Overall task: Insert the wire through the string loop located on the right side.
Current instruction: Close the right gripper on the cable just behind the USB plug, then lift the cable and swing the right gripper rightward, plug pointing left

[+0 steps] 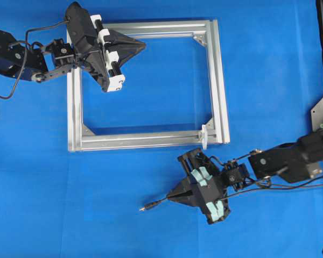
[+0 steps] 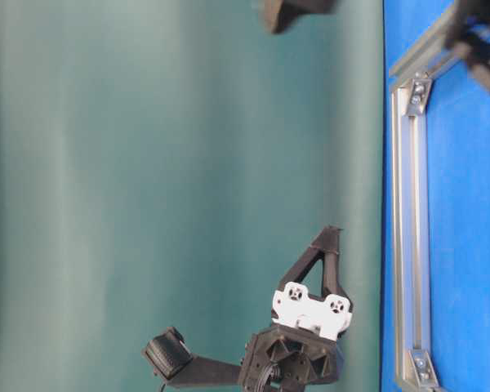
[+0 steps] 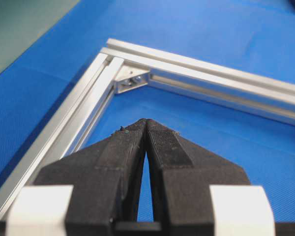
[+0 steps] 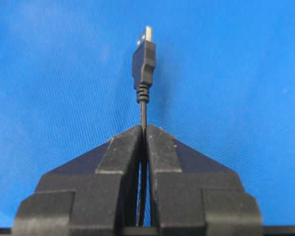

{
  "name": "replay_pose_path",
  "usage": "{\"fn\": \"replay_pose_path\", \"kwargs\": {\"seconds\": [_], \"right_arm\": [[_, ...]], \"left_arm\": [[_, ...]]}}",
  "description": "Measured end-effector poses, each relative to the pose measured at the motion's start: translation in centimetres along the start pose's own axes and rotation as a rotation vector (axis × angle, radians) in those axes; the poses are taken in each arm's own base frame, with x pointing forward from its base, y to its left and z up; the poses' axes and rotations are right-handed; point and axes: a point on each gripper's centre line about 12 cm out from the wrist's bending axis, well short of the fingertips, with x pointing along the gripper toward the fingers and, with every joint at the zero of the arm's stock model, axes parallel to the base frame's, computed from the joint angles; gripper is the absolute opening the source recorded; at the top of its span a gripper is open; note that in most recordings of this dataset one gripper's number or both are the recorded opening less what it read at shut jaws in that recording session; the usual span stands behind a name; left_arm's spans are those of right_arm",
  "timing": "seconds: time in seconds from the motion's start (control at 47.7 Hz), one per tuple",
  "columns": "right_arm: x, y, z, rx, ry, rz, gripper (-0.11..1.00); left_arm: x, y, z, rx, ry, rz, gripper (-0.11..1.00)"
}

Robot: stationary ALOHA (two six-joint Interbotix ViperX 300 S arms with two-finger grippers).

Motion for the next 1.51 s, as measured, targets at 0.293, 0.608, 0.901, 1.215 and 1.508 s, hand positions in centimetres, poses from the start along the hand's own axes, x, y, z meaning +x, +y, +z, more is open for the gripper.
{"fn": "replay_pose_path", "kwargs": {"seconds": [0.293, 0.608, 0.901, 1.215, 1.508], "right_arm": [[-2.9, 0.0, 3.9, 0.0, -0.02, -0.006, -0.03], [-3.4, 0.2, 4.6, -0.002, -0.013, -0.006, -0.03], [-3.4, 0.2, 4.6, -0.002, -0.011, -0.006, -0.03], [-3.4, 0.3, 4.6, -0.003, -0.011, -0.003, -0.03], [-3.4, 0.4, 4.6, -0.005, -0.011, 0.0, -0.03]], "left_arm": [[0.0, 0.0, 0.1, -0.004, 0.0, 0.001, -0.02], [0.0, 0.0, 0.1, -0.004, 0.0, 0.001, -0.02], [0.0, 0.0, 0.2, -0.005, -0.002, 0.001, -0.02], [0.0, 0.0, 0.1, -0.003, 0.0, 0.0, -0.02], [0.0, -0.1, 0.1, -0.004, 0.002, -0.001, -0.02]]}}
